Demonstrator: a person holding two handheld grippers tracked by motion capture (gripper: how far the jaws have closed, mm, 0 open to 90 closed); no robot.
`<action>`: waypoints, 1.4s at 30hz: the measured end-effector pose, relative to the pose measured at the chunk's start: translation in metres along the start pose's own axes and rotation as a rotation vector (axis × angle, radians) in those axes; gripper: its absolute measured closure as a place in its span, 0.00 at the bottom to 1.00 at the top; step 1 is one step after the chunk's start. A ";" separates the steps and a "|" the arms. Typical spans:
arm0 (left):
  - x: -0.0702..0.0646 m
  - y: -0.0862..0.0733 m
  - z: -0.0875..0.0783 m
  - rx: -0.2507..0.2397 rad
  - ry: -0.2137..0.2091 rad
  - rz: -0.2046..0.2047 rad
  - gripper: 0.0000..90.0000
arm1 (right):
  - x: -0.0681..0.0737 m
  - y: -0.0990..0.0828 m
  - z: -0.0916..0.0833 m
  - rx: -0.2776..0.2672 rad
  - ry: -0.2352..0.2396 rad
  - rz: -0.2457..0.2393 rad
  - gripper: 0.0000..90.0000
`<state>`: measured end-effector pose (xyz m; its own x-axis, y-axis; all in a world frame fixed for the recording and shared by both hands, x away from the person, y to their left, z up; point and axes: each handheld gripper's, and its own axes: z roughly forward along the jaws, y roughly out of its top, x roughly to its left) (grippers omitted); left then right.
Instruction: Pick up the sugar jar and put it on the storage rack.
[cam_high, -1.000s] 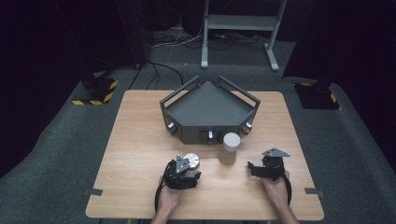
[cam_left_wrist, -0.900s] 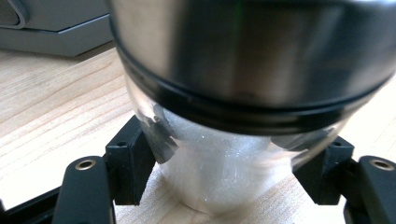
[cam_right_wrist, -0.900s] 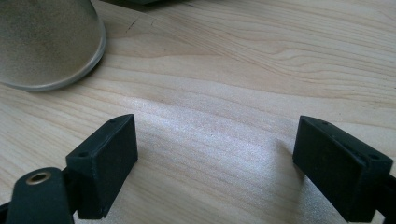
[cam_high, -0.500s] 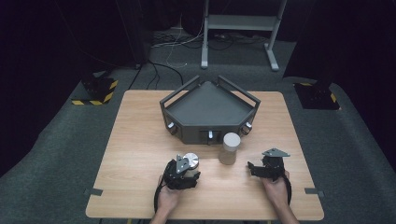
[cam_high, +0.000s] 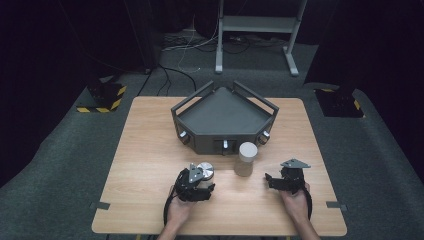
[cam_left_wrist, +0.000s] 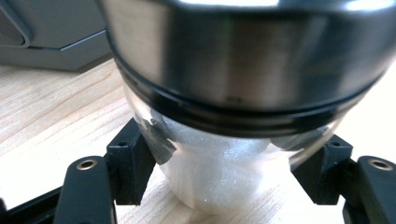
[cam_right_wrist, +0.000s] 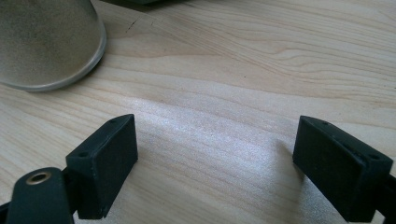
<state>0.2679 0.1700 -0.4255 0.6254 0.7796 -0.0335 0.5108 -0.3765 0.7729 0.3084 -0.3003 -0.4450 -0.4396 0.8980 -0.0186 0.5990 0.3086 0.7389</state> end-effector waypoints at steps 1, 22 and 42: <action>0.000 0.002 -0.001 0.001 -0.003 0.003 0.34 | 0.000 0.000 0.000 0.000 0.000 0.000 0.15; 0.009 0.035 -0.015 -0.002 -0.045 0.016 0.34 | 0.000 0.000 0.000 0.000 0.000 0.000 0.15; 0.022 0.075 -0.030 -0.013 -0.074 0.031 0.34 | 0.000 0.000 0.000 0.000 0.000 0.000 0.15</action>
<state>0.3023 0.1744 -0.3491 0.6833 0.7280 -0.0559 0.4826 -0.3929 0.7827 0.3084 -0.3003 -0.4450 -0.4398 0.8979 -0.0187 0.5989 0.3087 0.7389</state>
